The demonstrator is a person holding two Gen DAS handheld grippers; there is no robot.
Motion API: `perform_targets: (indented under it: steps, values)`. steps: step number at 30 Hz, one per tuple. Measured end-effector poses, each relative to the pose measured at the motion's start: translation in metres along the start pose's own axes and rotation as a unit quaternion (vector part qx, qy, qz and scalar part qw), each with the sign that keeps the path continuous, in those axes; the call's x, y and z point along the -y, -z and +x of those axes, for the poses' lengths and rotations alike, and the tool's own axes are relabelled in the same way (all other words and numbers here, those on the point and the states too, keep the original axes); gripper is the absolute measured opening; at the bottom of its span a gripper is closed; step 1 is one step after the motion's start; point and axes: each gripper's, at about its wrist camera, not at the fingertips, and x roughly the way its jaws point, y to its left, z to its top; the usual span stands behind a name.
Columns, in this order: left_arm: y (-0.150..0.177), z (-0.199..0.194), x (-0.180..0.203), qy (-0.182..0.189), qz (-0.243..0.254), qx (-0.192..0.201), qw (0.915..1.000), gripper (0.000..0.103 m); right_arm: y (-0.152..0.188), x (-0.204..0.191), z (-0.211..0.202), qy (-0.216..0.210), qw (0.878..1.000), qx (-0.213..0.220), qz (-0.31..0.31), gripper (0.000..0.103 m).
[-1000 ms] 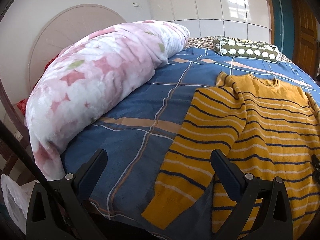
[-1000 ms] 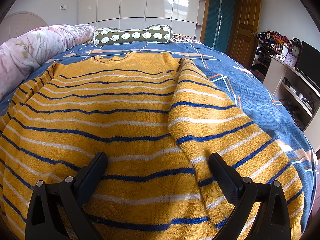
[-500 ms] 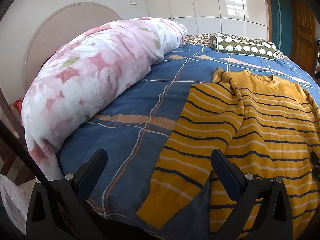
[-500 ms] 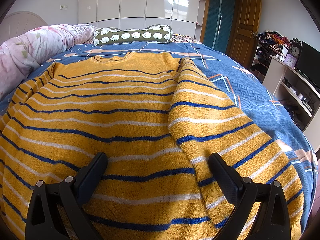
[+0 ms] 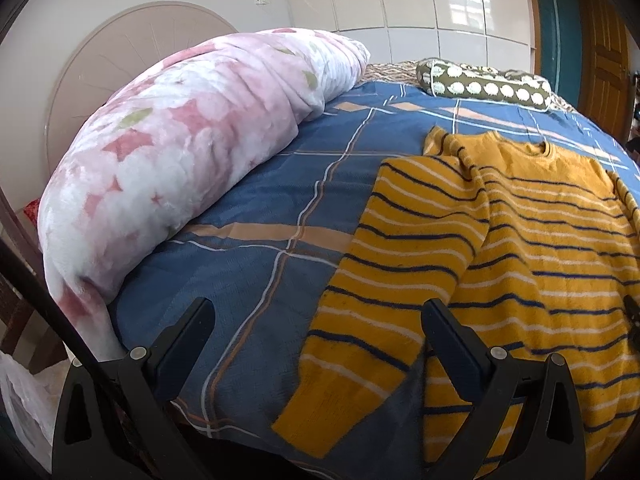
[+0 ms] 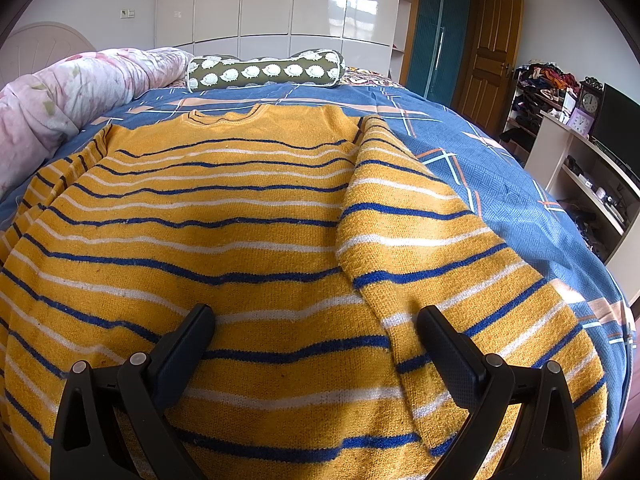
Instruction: Fold small clothes
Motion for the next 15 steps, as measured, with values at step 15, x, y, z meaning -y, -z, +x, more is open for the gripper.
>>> perform_targets:
  steps: [15]
  values:
    - [0.03,0.036,-0.049,0.159,-0.025,-0.04,0.9862,0.099,0.002,0.002,-0.001,0.004,1.0,-0.001,-0.002,0.103]
